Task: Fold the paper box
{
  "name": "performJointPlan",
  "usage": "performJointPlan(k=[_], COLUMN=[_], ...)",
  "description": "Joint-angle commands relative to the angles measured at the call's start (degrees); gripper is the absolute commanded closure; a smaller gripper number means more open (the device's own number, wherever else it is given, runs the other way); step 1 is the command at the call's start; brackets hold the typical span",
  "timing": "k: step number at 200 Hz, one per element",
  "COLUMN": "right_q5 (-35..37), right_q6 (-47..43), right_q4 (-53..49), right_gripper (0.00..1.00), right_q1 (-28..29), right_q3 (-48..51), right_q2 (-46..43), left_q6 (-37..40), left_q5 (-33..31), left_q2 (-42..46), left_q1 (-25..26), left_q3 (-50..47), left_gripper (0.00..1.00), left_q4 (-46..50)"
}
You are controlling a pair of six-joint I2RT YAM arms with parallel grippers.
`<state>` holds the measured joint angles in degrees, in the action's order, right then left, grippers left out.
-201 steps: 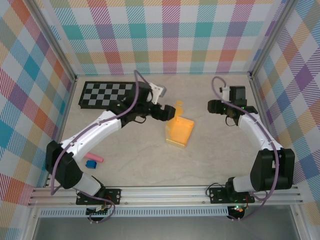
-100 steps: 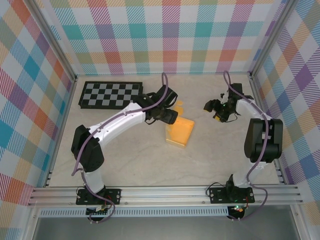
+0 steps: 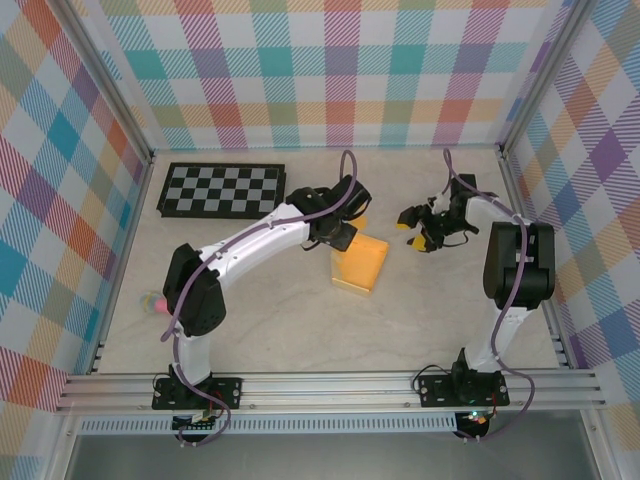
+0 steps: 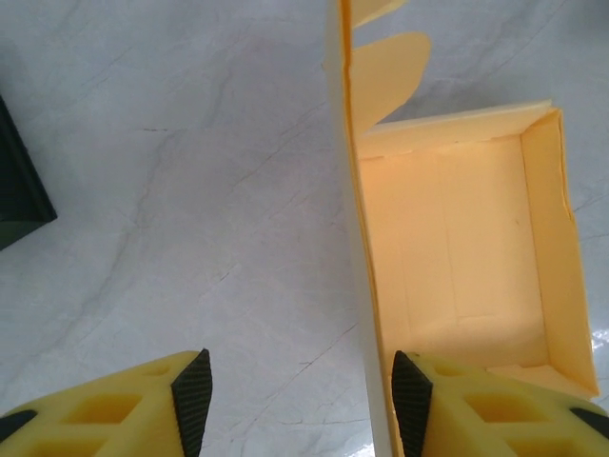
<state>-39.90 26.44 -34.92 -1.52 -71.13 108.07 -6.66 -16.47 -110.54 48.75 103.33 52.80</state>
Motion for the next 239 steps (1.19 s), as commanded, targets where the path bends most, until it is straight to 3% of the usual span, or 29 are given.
performJointPlan(k=[1,26,37,62,108,142,163,175,186,202,214,239], right_q5=[-2.9,-2.1,-1.8,-3.6,-10.9,-17.9,-17.2,-14.9,-13.1,-11.8,-11.1,-10.5], right_q6=[1.3,0.5,0.1,-1.0,-4.1,-2.4,-2.8,-3.3,-2.8,-2.0,-2.3,-3.2], right_q4=[0.4,-0.3,-0.5,-0.8,-2.4,1.5,1.2,-0.2,-0.3,0.0,-0.4,-1.4], right_gripper=[0.34,0.33,0.33,0.33,0.27,0.21,0.22,0.22,0.22,0.23,0.24,0.24], right_q1=[0.2,0.2,0.3,0.2,0.3,1.7,2.1,2.1,2.1,2.1,2.1,2.1], right_q3=[1.7,2.4,2.7,3.5,3.6,4.5,2.6,1.2,0.7,0.3,0.1,0.1], right_q2=[-0.7,-1.6,-2.0,-2.2,-0.8,-0.1,1.9,2.7,2.7,2.5,2.6,2.7], left_q6=[0.6,1.2,1.7,3.8,9.5,9.6,9.7,9.8,9.9,10.2,10.1,9.9], left_q5=[-2.9,-2.9,-3.8,-6.1,-6.9,3.8,7.5,8.1,8.9,11.0,10.2,9.8], left_q2=[-2.2,-2.3,-1.8,-0.5,6.0,9.9,10.9,10.6,9.8,8.7,7.6,3.9], left_q1=[1.2,1.2,1.2,1.2,0.8,-2.0,-3.0,-3.2,-3.3,-3.3,-3.3,-4.1], left_q3=[2.0,1.7,1.3,1.0,-2.1,-2.6,-2.8,-3.0,-3.0,-2.8,-2.5,-0.4], left_gripper=[0.57,0.63,0.73,0.83,0.86,0.87,0.88,0.76,0.4,0.21,0.17,0.21], left_q4=[2.7,2.5,1.9,1.4,-3.3,-4.8,-4.8,-4.2,-3.1,-2.0,-1.7,-0.1])
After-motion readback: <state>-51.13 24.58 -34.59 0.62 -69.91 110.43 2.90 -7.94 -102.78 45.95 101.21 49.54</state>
